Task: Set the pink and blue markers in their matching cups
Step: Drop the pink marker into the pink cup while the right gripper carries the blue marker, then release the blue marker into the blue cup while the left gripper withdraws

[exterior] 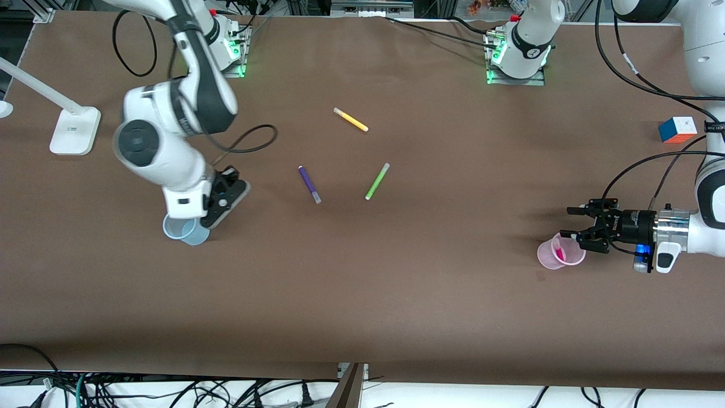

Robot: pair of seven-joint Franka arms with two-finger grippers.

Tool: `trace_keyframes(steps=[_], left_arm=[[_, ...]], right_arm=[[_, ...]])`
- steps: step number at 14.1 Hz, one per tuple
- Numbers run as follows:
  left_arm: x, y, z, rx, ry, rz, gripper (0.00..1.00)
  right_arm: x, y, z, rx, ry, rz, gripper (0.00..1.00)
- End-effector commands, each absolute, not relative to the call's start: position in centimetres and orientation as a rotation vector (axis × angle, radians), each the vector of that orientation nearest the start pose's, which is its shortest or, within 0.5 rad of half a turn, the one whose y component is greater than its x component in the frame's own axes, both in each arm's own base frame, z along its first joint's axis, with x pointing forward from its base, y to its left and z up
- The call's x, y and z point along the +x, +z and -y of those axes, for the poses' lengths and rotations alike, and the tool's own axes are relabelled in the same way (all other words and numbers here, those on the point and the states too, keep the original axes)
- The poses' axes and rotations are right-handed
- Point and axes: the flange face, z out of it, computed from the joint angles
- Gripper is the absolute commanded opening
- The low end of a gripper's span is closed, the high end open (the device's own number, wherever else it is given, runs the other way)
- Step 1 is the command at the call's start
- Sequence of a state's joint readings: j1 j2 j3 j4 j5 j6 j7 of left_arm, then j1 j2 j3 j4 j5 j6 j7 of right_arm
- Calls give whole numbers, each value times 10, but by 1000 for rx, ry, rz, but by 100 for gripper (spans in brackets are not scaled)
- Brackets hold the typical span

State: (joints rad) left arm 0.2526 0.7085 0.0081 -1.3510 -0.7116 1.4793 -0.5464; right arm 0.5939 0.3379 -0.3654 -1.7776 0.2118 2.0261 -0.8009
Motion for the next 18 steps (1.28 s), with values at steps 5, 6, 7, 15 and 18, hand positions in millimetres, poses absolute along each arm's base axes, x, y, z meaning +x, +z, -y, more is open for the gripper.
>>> trace_keyframes(steps=[5, 6, 7, 15, 18], left_arm=[[666, 356, -37, 2584, -754, -702, 100], [664, 369, -20, 2675, -734, -633, 100], [663, 384, -3, 2748, -708, -570, 100], [633, 525, 36, 3090, -358, 187, 100], [613, 569, 50, 3183, -207, 306, 100]], right_arm=[[629, 390, -89, -2339, -187, 1558, 0], [632, 387, -74, -2284, -255, 1561, 0], [635, 382, -55, -2234, -315, 1571, 0], [638, 334, 1, -1920, -553, 1686, 0], [638, 326, 6, -1894, -562, 1711, 0]])
